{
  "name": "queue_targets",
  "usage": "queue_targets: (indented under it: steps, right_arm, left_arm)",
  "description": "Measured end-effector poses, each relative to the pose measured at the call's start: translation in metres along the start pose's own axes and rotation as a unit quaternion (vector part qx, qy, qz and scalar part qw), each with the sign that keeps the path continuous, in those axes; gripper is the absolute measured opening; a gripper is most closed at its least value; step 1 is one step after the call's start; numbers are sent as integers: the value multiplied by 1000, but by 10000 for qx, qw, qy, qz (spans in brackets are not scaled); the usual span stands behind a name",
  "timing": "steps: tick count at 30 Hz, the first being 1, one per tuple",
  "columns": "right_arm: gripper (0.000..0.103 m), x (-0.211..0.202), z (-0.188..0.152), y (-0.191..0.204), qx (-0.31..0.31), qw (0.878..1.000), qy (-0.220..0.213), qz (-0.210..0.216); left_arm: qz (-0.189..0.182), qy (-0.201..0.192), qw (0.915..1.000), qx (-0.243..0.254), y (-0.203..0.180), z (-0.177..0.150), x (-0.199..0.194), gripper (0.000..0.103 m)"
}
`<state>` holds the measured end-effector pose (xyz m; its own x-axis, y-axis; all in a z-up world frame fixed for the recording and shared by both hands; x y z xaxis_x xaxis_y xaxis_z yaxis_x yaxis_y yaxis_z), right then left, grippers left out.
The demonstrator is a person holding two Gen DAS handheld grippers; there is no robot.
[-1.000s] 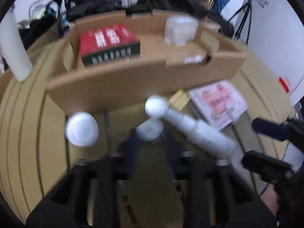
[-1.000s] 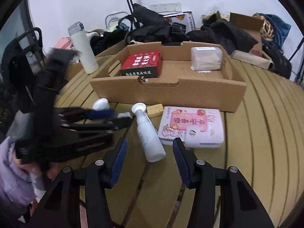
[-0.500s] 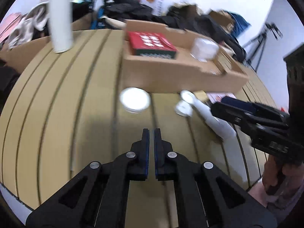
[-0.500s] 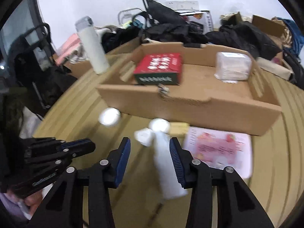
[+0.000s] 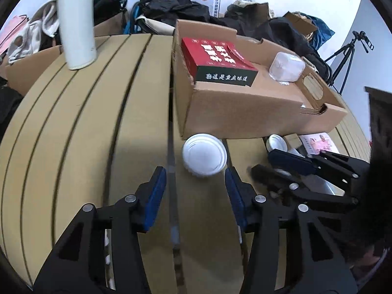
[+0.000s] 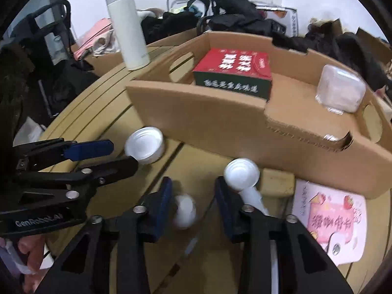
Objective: Organize objects
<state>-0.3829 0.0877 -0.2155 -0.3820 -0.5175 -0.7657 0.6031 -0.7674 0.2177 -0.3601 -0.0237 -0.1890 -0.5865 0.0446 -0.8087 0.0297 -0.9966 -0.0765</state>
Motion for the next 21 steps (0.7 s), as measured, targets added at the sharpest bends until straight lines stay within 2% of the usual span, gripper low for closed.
queue_targets:
  steps: [2,3,5,7,11,16,18,19,20,21]
  right_arm:
    - [8,-1,0,-9,177,9998,-38,-68]
    - [5,-3,-1,-14,244,9997,-50,-75]
    - [4,-7,-5,-17,318,9995,-67,-4]
    - [4,-13,-6,-18,397,9992,-37,78]
    - [4,-32,-14,-20,536,9975,-283,364]
    - [5,-45,-23,-15,408,9980,-370,306]
    - [13,-49,-26,-8,286,9980,-425,357]
    - [28,-50,-27,-5,218,9982,-427,355]
    - [49,-49,-28,-2,142,9986,-403,318]
    - [57,-48,-29,1,82,9990,-373,250]
  left_arm:
    - [141,-110,9998,52,-6,3,4,44]
    - [185,-81,9997,111,-10,4,6,36]
    - [322,-85,9993,191,-16,4,6,36]
    - [271,-57,9995,175,-17,0,2,35]
    - [330,12,9995,11,-9,-16,-15,35]
    - [234,-1,9993,-307,9,-44,-54,35]
    - [286,4,9991,-314,12,-51,-64,35]
    - [317,11,9991,-298,12,-53,-67,35]
    - [325,10,9991,-285,12,-54,-69,35]
    - [324,3,9991,-275,12,-55,-71,35]
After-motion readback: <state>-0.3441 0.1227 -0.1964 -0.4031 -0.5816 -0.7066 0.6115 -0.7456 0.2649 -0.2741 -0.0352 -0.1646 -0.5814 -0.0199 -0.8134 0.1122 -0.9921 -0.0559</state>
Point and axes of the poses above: each gripper's, at about its wrist camera, not at the fingertips, and x roughly the way its jaws point, y to its left, z to its top, the point moved 1 cm from there along x, roughly the way its jaws point, and after that the axes turned 9 degrees about z, right-handed, at the moved point
